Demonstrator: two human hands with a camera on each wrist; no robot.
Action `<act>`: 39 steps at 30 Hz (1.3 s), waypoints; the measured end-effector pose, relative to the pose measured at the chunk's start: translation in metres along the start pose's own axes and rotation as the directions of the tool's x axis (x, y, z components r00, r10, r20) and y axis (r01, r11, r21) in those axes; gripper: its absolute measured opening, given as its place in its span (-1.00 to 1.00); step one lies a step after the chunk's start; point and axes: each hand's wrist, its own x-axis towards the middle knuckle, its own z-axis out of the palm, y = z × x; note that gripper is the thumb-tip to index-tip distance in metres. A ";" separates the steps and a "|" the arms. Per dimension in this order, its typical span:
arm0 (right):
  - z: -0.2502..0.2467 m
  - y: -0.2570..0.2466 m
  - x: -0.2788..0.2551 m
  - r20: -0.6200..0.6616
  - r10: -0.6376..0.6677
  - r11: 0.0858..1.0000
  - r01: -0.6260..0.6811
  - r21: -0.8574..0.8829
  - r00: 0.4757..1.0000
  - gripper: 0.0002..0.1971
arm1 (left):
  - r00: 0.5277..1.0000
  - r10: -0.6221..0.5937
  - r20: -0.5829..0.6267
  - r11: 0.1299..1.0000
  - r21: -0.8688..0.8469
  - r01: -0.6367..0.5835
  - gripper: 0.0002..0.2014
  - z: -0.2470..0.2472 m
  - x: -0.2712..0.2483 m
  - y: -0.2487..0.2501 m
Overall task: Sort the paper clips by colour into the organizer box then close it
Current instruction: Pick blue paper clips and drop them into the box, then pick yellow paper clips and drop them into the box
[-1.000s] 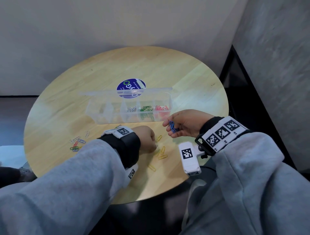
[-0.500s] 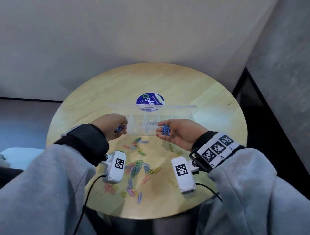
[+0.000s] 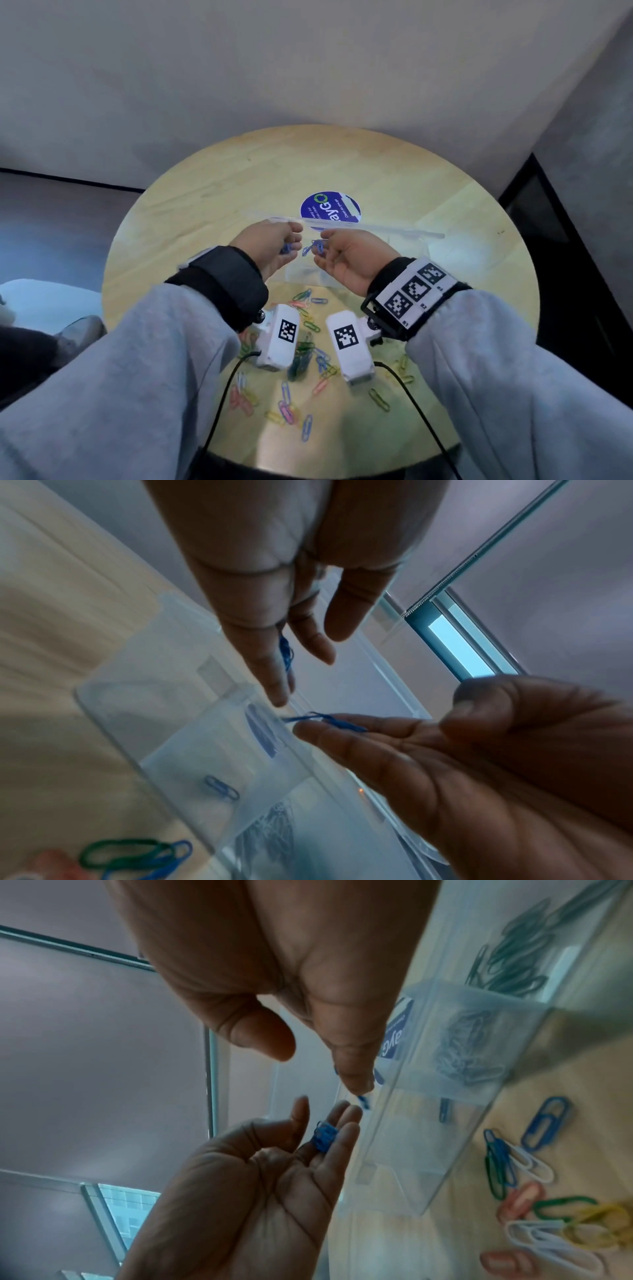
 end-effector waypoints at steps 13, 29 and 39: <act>-0.050 -0.002 -0.047 0.021 -0.091 0.917 0.092 -0.389 0.996 -0.75 | 0.991 0.083 0.102 0.995 0.046 -0.088 -0.69 0.000 -0.021 -0.010; -0.117 0.029 -0.084 -0.045 -0.020 0.008 -0.045 -0.999 0.999 -0.27 | 0.938 -0.130 0.323 -0.168 0.925 -0.342 -0.69 0.061 -0.073 -0.071; -0.116 0.051 -0.061 0.010 -0.047 -0.230 -0.001 -0.973 0.999 -0.41 | 0.949 -0.182 0.259 -0.173 0.941 -0.290 -0.73 0.072 -0.068 -0.082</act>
